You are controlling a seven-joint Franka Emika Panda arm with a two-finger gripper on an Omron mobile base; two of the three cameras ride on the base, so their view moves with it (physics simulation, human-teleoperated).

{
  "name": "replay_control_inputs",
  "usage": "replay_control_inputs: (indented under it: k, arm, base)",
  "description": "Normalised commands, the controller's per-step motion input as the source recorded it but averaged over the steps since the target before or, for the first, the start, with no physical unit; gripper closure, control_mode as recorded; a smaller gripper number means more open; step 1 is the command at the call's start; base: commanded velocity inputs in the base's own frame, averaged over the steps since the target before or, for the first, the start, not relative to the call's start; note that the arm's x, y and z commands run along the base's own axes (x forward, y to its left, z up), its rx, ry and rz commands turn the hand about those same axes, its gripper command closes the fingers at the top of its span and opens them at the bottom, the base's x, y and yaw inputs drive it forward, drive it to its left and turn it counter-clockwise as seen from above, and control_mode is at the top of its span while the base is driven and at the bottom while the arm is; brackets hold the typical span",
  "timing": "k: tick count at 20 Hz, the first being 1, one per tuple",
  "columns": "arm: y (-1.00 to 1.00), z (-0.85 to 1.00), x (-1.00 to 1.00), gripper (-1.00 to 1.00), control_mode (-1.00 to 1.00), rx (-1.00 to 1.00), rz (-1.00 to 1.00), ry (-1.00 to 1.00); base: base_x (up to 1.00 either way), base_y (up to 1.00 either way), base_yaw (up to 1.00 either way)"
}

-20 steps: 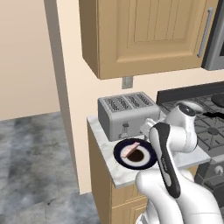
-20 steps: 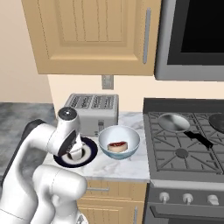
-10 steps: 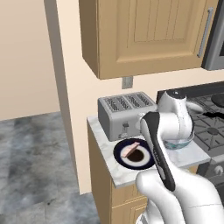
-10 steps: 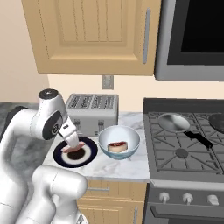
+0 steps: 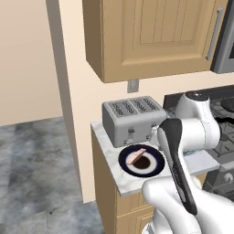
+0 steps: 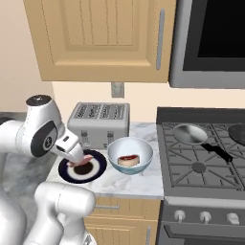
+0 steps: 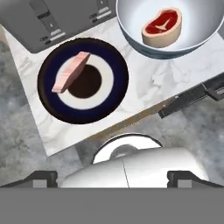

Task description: Place one of the steaks on the plate and the other in the bowl. Then place the bowl in the fridge.

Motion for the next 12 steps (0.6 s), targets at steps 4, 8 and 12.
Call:
replay_control_inputs:
  k: [4,8,12]
  arm:
    - [0.00,0.36,-0.50,-1.00,-1.00,-0.03,0.10,-0.22]
    - [0.00,0.48,-0.68,-1.00,-1.00,-0.04,0.08,-0.38]
    - [-0.02,0.50,-0.53,-1.00,-1.00,0.00,0.03,-0.28]
  base:
    - [0.00,0.00,0.00]
    - [0.00,0.00,0.00]
    - [0.00,0.00,0.00]
